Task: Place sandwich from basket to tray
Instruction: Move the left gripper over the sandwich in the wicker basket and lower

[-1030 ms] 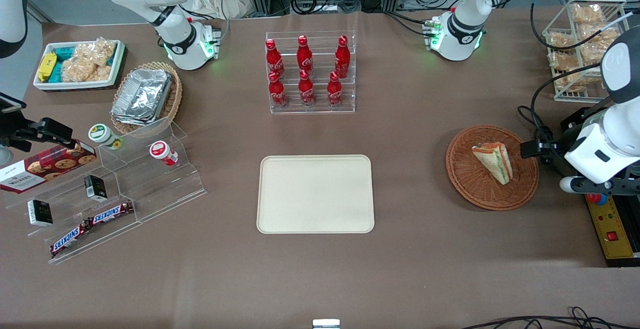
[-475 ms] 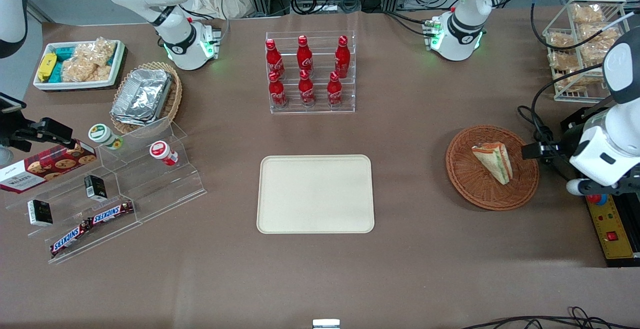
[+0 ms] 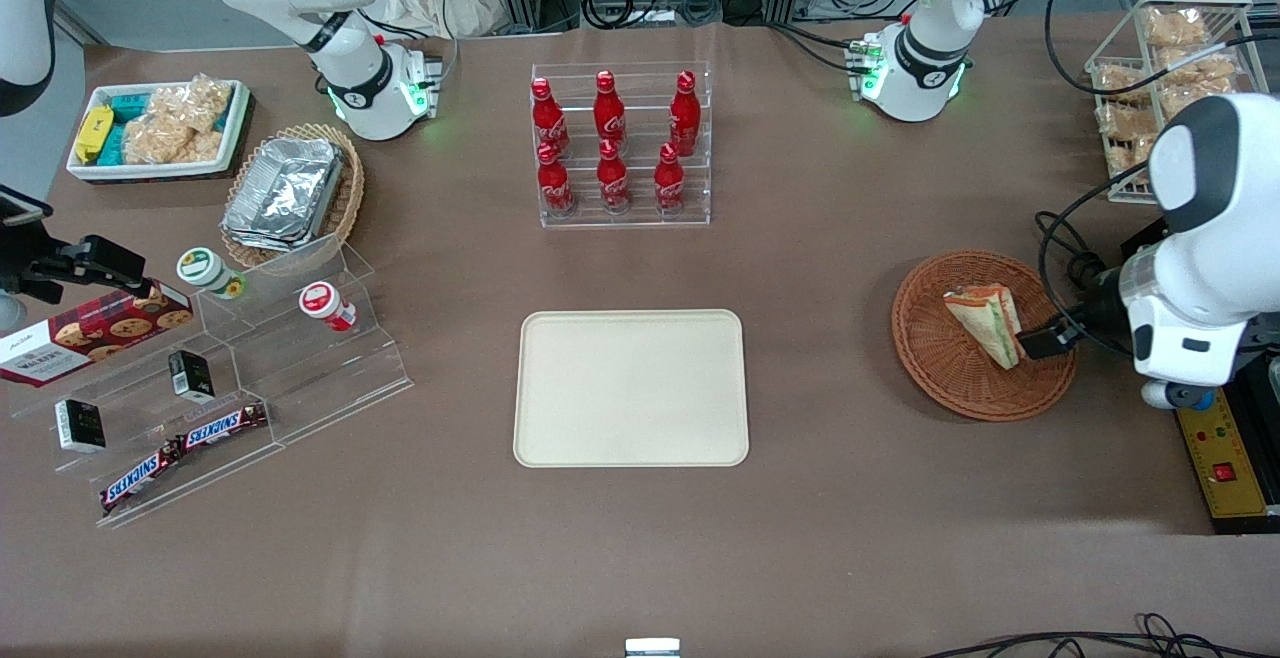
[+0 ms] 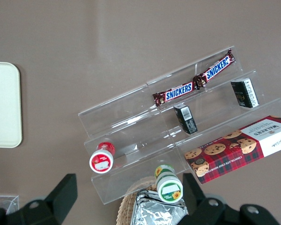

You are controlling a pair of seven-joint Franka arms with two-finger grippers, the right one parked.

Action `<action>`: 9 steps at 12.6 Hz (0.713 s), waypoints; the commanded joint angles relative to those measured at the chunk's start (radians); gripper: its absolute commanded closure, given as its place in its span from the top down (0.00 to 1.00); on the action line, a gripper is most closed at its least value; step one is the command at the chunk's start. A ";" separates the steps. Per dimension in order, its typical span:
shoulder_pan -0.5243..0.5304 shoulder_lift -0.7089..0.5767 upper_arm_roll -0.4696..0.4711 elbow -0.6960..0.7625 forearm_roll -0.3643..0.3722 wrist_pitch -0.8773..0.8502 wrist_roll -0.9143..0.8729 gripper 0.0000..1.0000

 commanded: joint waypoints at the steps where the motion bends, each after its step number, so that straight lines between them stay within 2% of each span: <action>1: 0.032 -0.059 0.002 -0.222 0.004 0.193 -0.033 1.00; 3: 0.032 -0.069 0.008 -0.330 0.001 0.310 -0.048 1.00; 5: 0.032 -0.068 0.044 -0.379 -0.012 0.346 -0.095 1.00; 9: 0.032 -0.065 0.047 -0.489 -0.012 0.502 -0.198 1.00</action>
